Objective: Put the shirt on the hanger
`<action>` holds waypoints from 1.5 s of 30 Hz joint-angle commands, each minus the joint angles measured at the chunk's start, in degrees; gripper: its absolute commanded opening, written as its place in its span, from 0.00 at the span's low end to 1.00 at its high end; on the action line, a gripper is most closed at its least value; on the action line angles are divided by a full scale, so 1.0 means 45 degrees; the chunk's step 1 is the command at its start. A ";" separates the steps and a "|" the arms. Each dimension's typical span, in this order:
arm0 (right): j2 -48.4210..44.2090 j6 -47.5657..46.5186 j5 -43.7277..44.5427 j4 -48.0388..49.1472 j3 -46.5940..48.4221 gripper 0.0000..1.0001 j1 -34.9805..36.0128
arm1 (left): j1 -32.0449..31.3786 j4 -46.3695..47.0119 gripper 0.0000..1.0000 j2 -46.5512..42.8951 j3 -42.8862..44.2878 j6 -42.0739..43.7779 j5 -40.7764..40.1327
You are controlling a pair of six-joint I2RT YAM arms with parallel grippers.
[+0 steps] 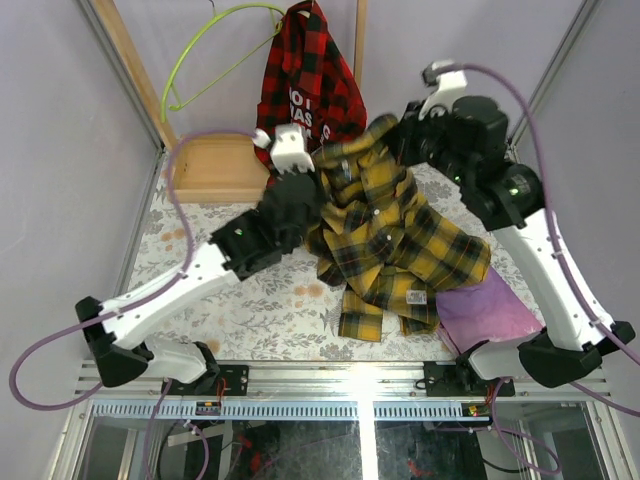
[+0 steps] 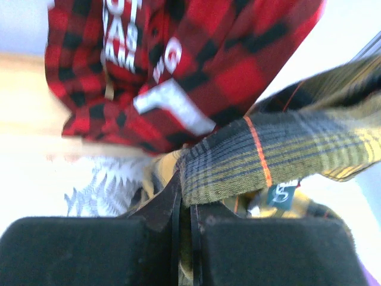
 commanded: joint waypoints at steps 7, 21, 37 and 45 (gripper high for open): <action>0.1706 -0.0179 -0.2038 0.3466 0.7426 0.00 0.0079 | 0.0127 0.1902 0.00 0.1182 0.8775 0.5679 0.0714; 0.1480 0.0512 -0.2740 0.5423 0.7577 0.00 0.0079 | 0.0119 0.3246 0.00 0.2370 1.2922 0.8272 0.1555; -0.3009 0.2879 -0.5072 0.3528 -0.2708 0.00 0.0084 | 0.0105 -0.2911 0.00 -0.3421 0.0404 0.1691 0.5390; -0.4572 0.3964 -0.4864 0.2016 -0.7270 0.00 0.0118 | 0.0132 -0.4154 0.00 -0.3947 -0.3043 -0.1352 0.6017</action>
